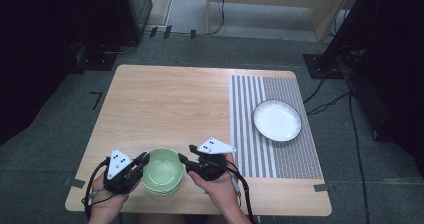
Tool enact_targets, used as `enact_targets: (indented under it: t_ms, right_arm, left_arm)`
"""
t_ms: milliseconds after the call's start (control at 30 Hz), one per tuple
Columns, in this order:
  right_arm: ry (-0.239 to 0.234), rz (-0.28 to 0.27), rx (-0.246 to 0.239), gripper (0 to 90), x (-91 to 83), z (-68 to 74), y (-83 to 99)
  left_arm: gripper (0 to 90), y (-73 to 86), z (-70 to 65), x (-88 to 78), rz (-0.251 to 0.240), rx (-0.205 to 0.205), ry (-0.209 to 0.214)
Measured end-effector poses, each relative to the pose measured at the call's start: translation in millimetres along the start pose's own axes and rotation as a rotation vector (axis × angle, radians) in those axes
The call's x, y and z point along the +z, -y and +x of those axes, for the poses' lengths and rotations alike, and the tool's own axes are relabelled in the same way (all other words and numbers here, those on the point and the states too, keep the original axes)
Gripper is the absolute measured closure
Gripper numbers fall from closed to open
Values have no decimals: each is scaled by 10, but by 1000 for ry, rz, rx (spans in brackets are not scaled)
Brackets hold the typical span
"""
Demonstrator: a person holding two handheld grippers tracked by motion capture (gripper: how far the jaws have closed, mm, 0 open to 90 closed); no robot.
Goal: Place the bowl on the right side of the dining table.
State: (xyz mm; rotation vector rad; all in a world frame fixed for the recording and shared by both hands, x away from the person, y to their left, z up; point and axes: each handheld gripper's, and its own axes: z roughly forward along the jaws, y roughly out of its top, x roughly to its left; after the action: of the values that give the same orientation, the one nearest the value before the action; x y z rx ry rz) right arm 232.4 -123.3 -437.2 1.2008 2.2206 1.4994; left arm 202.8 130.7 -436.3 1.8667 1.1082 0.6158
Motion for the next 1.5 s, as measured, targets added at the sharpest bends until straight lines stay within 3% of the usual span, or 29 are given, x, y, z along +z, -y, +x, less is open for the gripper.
enact_targets:
  t_ms: [33, 367, 733, 867, 1300, 1367, 1433, 1500]
  right_arm:
    - [-4, 9, 1, 520, 31, 15, 0]
    - [-2, 91, 0, 538, 297, 123, 9]
    - [13, 131, 7, 570, 415, 170, 11]
    - [18, 131, 5, 625, 430, 180, 0]
    - [37, 115, -17, 776, 391, 165, -18]
    - [38, 114, -23, 792, 385, 169, -19]
    - [38, 126, -29, 790, 377, 162, -15]
    - [58, 117, -60, 801, 379, 187, -8]
  left_arm:
    - [837, -11, -19, -13, -12, 20, -11]
    - [835, -30, -81, -57, -60, 72, -44]
    - [838, -55, -91, -118, -117, 78, -59]
    - [836, -73, -111, -155, -143, 91, -65]
    - [840, -86, -152, -186, -193, 83, -52]
    - [881, -92, -144, -201, -207, 76, -41]
    - [900, -163, -73, -331, -281, 5, -2]
    - [900, -195, -30, -377, -282, 5, 13]
